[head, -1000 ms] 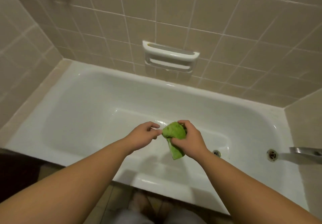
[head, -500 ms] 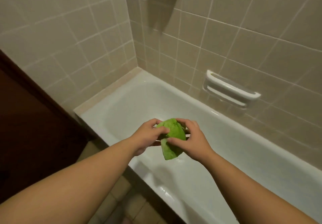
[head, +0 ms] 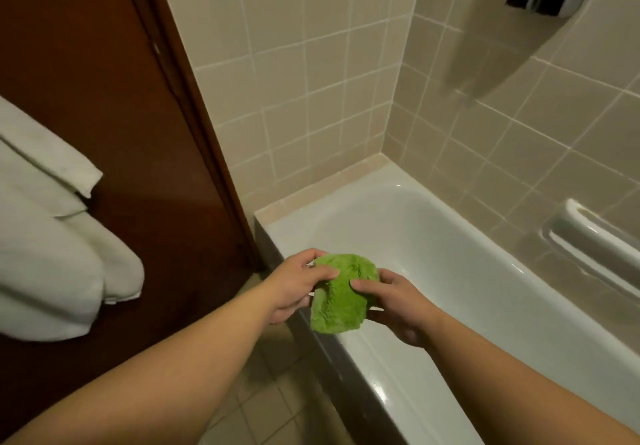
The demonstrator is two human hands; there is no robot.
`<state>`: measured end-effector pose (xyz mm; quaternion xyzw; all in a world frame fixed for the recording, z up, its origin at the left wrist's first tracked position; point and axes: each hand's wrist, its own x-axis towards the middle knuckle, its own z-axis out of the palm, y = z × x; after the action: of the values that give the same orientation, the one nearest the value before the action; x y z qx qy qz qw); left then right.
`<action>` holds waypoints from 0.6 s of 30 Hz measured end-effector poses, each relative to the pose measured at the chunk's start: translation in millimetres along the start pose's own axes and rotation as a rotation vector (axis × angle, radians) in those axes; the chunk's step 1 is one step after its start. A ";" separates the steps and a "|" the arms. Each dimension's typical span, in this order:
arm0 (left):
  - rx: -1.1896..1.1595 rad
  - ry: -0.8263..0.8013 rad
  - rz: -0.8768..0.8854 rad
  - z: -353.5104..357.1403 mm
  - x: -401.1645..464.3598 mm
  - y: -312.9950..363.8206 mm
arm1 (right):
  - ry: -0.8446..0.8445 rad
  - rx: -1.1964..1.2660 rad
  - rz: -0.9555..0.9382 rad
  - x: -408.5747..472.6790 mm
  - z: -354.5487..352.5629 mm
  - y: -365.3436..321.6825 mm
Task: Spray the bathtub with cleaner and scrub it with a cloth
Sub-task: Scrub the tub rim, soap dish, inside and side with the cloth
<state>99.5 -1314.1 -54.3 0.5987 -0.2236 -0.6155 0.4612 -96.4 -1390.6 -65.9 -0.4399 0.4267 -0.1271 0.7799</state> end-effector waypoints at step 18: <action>0.594 0.189 0.056 -165.7 104.8 -14.6 | 0.217 0.102 0.071 186.2 105.3 12.5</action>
<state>266.4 -1348.9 -152.4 0.7554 -0.3663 -0.4518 0.3017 95.6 -1429.3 -152.7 -0.3679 0.5171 -0.1678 0.7544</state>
